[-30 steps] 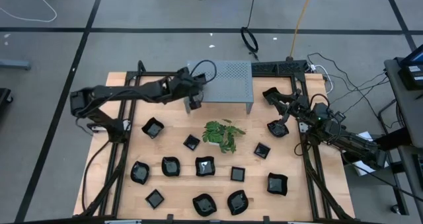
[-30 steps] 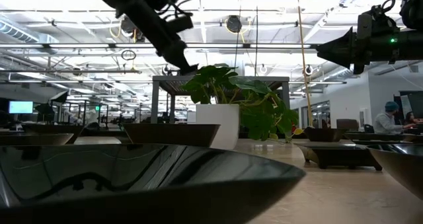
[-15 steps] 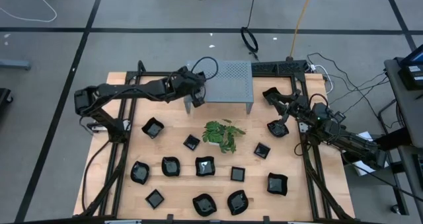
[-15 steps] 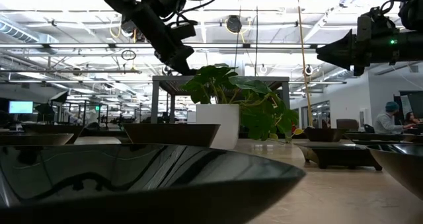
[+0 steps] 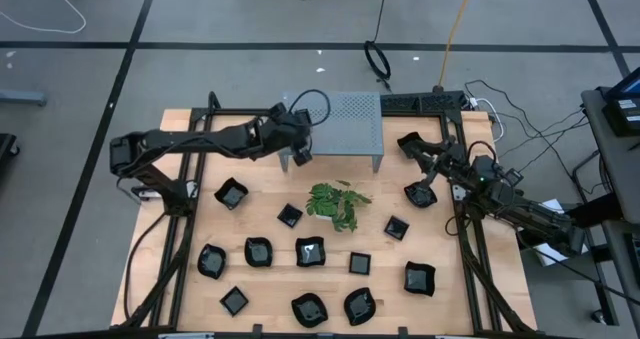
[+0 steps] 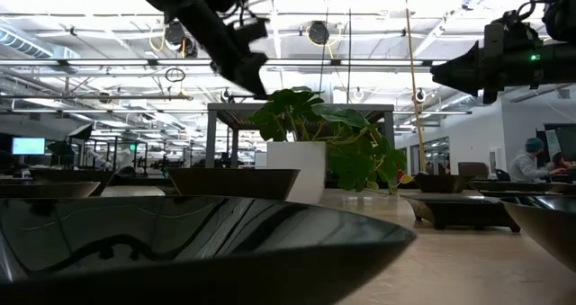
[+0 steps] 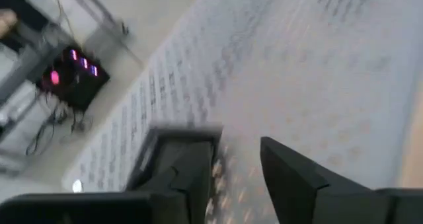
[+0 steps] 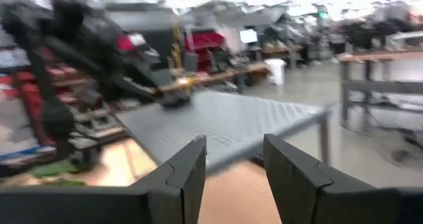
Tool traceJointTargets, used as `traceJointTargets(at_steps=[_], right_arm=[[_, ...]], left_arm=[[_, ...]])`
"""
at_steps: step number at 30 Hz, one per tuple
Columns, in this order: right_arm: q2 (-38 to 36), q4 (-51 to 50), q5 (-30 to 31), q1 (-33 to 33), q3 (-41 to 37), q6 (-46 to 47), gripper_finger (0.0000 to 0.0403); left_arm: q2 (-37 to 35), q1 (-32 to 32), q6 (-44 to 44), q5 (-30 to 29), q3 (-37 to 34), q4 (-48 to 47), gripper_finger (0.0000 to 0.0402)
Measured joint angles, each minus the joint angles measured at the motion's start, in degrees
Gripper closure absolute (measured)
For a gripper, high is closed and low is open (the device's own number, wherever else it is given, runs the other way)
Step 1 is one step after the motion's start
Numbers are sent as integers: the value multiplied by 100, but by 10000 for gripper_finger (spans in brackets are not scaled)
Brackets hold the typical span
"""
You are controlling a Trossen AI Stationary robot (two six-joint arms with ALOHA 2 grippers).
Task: Pick & Place Mini shaped plates
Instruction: Put the distorted square black bowl on the shelf
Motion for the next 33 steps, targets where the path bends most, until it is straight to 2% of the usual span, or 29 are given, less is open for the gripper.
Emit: traceJointTargets(at_steps=[5, 11, 15, 20, 28, 33], right_arm=[[338, -1036, 519, 1, 538, -174, 261], [1267, -2175, 1027, -2, 1258, -342, 261], [2111, -2360, 1172, -2, 1505, -185, 261], [3213, -2393, 1603, -9, 1705, 443, 261], [4712, -2446, 1498, -221, 2401, 735, 257], [5377, -2427, 933, -521, 2786, 760, 226]], left_arm=[[-431, -359, -244, -36, 5, 67, 253], [-865, -808, -956, -31, -2, 141, 262], [-945, -1084, -1114, -20, 0, 374, 262], [-968, -1360, -1089, -18, 7, 589, 257], [-961, -1564, -1083, -18, -2, 567, 256], [-961, -1586, -1083, -18, -2, 551, 256]])
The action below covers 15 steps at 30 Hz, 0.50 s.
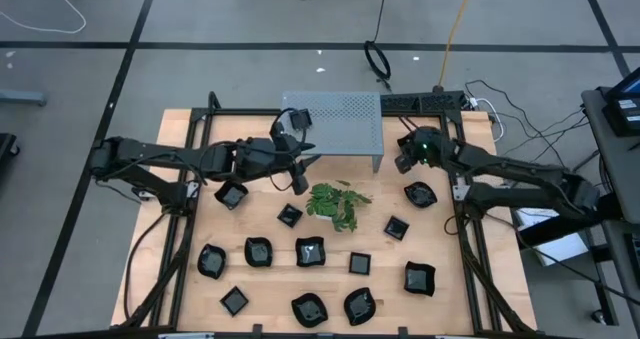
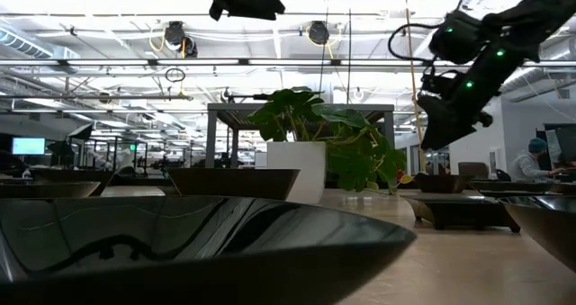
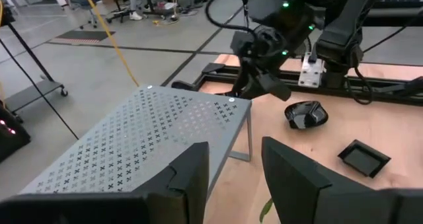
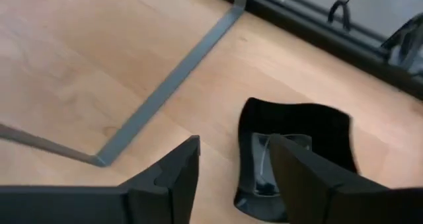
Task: Pick & Place Mini shaped plates
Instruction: Put the distorted square black bowl on the shelf
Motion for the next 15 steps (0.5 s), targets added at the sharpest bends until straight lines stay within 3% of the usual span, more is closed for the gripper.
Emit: traceJointTargets(at_steps=[7, 15], right_arm=[[561, -18, -115, -394, 25, -50, 176], [1089, 23, -113, -563, 25, -221, 168]], left_arm=[[0, 4, 63, -2, 0, -86, 256], [0, 4, 205, -2, 0, -86, 256]])
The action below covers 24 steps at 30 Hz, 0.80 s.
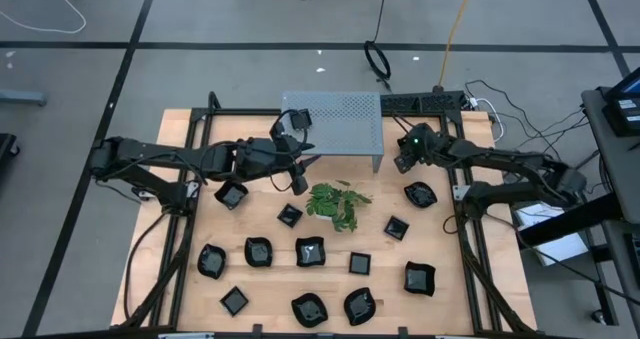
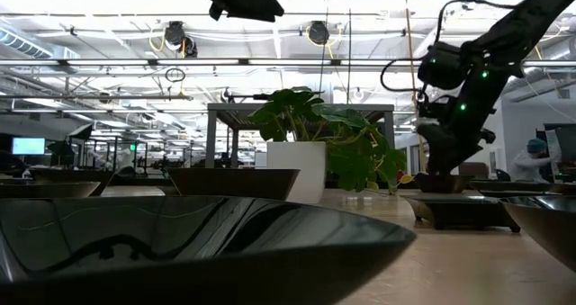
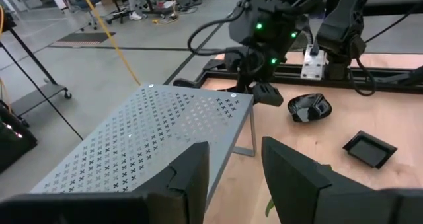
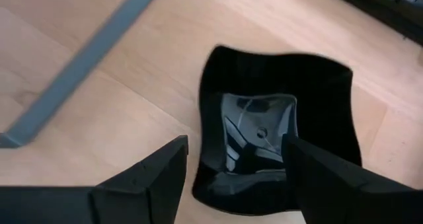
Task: Pick & Place Mini shaped plates
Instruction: Put the distorted square black bowl on the shelf
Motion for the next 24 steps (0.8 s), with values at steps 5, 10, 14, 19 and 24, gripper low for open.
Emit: traceJointTargets(at_steps=[5, 10, 14, 19, 24], right_arm=[[330, 130, 2, -97, 0, -130, 177], [486, 450, 4, -125, 0, -371, 208], [541, 500, 2, -125, 0, -703, 261], [555, 500, 2, -125, 0, -755, 356], [508, 494, 25, -121, 0, -888, 393]], left_arm=[[0, 0, 124, 0, 0, -3, 256], [0, 0, 243, -2, 0, -73, 256], [2, 0, 245, -2, 0, -107, 256], [2, 0, 256, -2, 0, -113, 256], [2, 0, 258, -2, 0, -121, 256]])
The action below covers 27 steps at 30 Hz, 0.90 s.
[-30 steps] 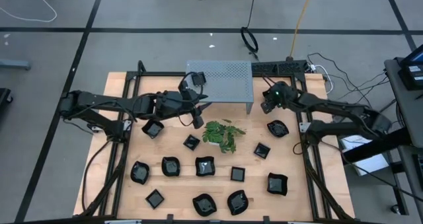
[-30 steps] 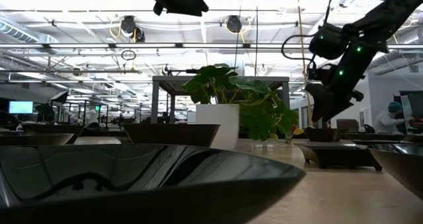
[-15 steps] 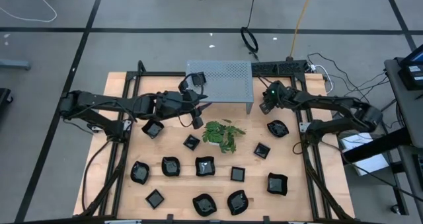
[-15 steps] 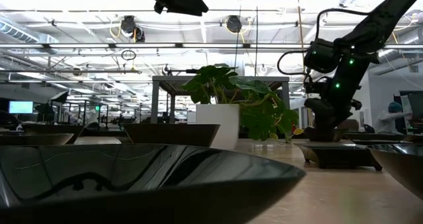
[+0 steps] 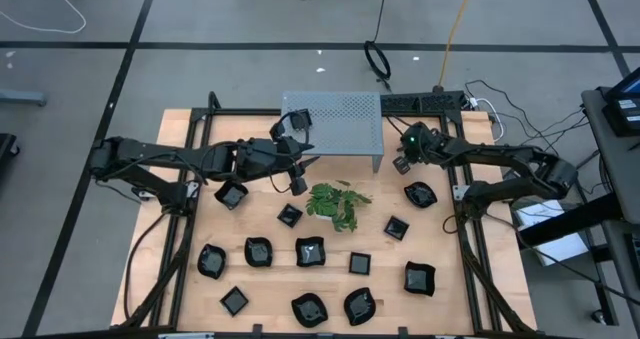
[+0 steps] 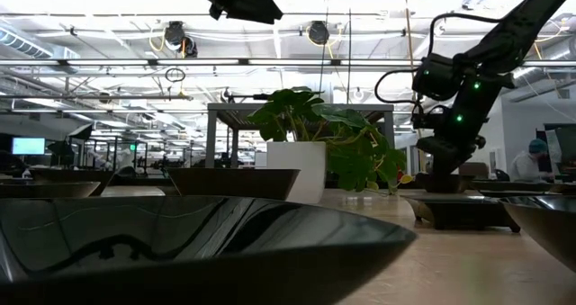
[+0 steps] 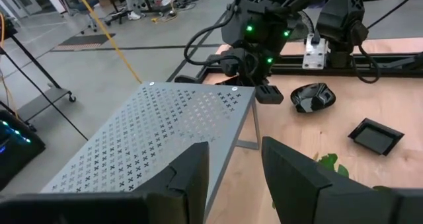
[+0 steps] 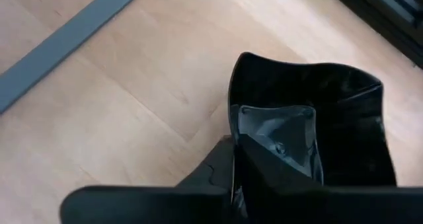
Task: Pick & Place Mini shaped plates
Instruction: Put the distorted square black bowl on the shelf
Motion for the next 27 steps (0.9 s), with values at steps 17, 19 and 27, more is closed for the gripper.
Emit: traceJointTargets(at_steps=[17, 19, 27], right_arm=[[-1718, -26, 651, 81, 813, -332, 402], [-1753, -23, 254, 200, 1071, -400, 403], [-1168, -5, -351, 1037, 2183, -564, 403]], left_arm=[[0, 0, -39, -5, 0, 8, 256], [0, 0, -39, -6, 0, 12, 256], [0, 0, -39, -5, 0, 55, 256]])
